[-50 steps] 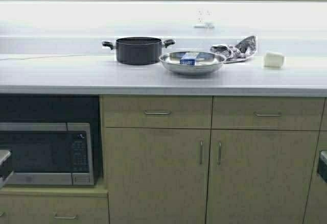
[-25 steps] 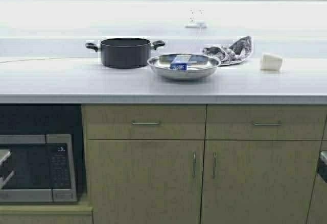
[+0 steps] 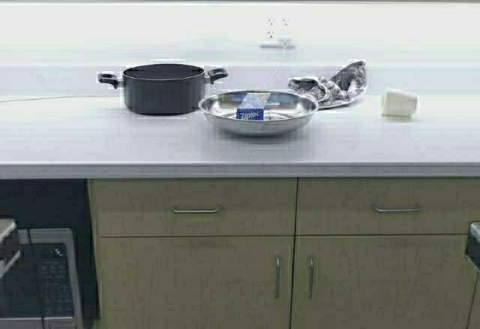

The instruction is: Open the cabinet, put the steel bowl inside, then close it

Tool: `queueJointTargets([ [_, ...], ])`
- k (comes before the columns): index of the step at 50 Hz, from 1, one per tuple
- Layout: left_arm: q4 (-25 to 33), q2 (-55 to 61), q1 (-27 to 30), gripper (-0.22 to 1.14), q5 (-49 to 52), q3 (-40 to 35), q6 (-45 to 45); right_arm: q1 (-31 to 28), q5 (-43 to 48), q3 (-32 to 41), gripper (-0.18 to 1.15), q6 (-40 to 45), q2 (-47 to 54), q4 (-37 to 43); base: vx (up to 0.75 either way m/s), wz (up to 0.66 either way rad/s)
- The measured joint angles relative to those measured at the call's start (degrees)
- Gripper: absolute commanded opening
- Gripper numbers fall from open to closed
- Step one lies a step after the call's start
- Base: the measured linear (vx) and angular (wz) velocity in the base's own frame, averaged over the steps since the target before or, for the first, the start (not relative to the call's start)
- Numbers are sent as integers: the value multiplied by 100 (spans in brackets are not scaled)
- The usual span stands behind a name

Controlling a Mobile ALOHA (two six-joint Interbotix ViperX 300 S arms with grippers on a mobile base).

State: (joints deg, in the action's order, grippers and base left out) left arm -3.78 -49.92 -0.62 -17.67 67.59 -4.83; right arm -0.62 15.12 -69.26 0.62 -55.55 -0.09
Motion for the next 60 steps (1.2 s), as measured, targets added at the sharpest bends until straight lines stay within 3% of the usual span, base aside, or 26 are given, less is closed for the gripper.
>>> queueJointTargets([
  [30,-9,-316,0,7,0,123,-149,0,0,0,8,0,325,-9,31,-9],
  [34,-70,-334,-26,24,-88,132,-158,-44,26,9,25,79,369,0,24,-1],
  [42,-492,-290,-527,95,-202,123,-211,-466,79,18,100,211,387,-26,24,3],
  [44,-536,-255,-677,108,-202,123,-255,-571,88,53,111,211,387,-26,24,4],
  [50,-554,-70,-1239,101,-211,88,-334,-958,114,105,102,211,387,-35,22,4],
  [60,-369,905,-2584,102,-712,-149,-255,-2101,729,255,104,202,914,-9,16,1],
])
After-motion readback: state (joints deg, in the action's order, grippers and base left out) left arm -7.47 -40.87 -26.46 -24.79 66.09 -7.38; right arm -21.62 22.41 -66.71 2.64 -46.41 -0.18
